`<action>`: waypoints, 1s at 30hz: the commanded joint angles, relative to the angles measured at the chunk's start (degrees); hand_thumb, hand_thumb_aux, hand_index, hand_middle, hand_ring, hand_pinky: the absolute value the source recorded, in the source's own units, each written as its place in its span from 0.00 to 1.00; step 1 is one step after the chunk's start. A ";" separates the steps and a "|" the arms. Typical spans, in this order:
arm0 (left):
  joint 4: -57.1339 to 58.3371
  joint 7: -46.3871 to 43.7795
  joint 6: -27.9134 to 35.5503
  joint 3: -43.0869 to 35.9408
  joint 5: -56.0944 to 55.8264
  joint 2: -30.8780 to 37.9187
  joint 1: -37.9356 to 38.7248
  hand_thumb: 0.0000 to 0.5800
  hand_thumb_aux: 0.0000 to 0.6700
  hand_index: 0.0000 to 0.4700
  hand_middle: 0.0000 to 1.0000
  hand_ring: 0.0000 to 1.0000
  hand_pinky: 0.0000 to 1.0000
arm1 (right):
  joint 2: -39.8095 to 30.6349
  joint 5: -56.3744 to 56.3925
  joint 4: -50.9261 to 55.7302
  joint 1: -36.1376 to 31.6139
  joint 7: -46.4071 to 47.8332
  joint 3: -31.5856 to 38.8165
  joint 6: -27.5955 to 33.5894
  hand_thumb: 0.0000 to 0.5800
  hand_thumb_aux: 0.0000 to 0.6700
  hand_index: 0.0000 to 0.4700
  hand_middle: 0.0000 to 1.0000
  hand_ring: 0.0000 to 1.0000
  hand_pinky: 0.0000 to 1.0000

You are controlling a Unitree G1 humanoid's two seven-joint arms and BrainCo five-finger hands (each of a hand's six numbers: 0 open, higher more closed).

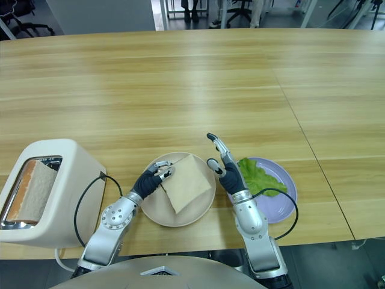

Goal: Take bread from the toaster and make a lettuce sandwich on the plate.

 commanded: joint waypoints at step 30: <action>-17.80 0.88 3.99 4.04 18.23 9.24 1.54 0.00 0.00 0.00 0.00 0.00 0.00 | 1.02 2.69 0.84 -0.86 1.35 -1.54 1.35 0.00 0.00 0.00 0.00 0.00 0.00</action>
